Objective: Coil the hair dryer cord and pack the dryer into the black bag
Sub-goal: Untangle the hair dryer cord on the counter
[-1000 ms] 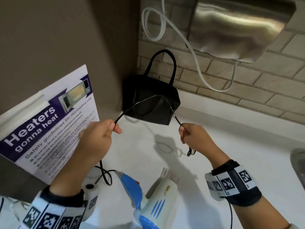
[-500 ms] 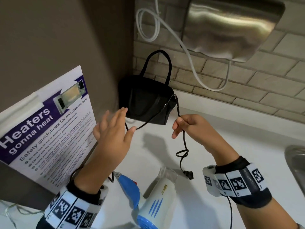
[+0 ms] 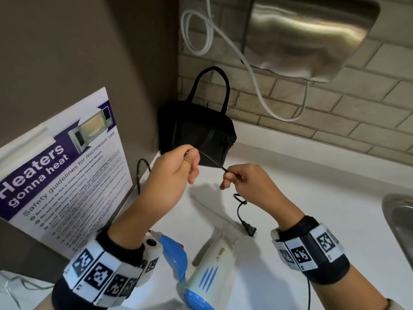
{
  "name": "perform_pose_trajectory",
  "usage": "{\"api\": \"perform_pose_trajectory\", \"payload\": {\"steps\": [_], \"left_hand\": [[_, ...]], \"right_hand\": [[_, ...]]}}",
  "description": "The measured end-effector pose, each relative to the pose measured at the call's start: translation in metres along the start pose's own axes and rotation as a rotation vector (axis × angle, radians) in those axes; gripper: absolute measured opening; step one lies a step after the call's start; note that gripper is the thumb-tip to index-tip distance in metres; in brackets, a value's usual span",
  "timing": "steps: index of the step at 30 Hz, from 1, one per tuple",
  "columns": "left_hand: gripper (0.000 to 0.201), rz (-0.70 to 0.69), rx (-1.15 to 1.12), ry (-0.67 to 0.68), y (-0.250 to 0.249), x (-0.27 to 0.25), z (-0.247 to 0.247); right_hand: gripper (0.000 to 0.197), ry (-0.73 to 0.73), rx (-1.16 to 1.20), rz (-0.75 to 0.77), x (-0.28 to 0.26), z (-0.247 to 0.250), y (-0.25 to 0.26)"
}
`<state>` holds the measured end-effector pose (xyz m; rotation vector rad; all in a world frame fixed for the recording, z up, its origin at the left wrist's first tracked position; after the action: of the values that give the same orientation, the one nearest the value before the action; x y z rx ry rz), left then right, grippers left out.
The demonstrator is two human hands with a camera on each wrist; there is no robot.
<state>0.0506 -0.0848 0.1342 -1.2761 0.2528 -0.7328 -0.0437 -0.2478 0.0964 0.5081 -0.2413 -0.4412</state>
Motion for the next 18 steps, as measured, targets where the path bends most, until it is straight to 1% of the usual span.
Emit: {"api": "perform_pose_trajectory", "payload": {"steps": [3, 6, 9, 11, 12, 13, 14, 15, 16, 17, 18], "left_hand": [[0.037, 0.017, -0.009, 0.011, 0.003, 0.001, 0.007], [0.038, 0.025, -0.032, -0.046, 0.004, -0.001, 0.017], [0.034, 0.079, -0.05, -0.164, 0.01, 0.0, 0.027], [0.032, 0.108, 0.022, -0.3, 0.023, 0.005, 0.035], [0.03, 0.089, 0.112, -0.363, 0.029, 0.007, 0.037], [0.027, 0.055, 0.238, -0.391, 0.035, 0.01, 0.038], [0.024, 0.013, 0.407, -0.382, 0.04, 0.012, 0.035], [0.024, -0.007, 0.605, -0.343, 0.045, 0.012, 0.03], [0.031, 0.01, 0.798, -0.299, 0.051, 0.011, 0.022], [0.047, 0.045, 0.943, -0.26, 0.056, 0.01, 0.015], [0.065, 0.071, 1.025, -0.223, 0.056, 0.007, 0.008]], "right_hand": [[0.045, 0.019, 0.0, -0.072, 0.003, -0.012, -0.011], [0.043, 0.043, -0.031, -0.129, 0.004, -0.02, -0.016], [0.04, 0.066, -0.033, -0.179, 0.004, -0.03, -0.029], [0.041, 0.067, 0.025, -0.18, 0.005, -0.031, -0.035], [0.042, 0.078, 0.055, -0.176, 0.004, -0.03, -0.035], [0.042, 0.097, 0.082, -0.168, 0.004, -0.029, -0.036], [0.039, 0.114, 0.101, -0.163, 0.003, -0.026, -0.035], [0.036, 0.124, 0.113, -0.155, 0.002, -0.023, -0.035], [0.034, 0.128, 0.114, -0.152, 0.001, -0.02, -0.033], [0.033, 0.126, 0.109, -0.148, 0.0, -0.017, -0.033], [0.033, 0.123, 0.102, -0.144, -0.001, -0.015, -0.031]]}}
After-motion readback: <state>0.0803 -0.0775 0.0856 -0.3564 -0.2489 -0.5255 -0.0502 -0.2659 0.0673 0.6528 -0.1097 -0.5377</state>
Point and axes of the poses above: each hand's wrist, its own x-axis towards the middle knuckle, its own z-axis out of the back of the hand, y = z × x, the point moved 3 cm from there along x, towards the middle knuckle, and after that the axes turned 6 degrees about -y, right-handed, at the moved point
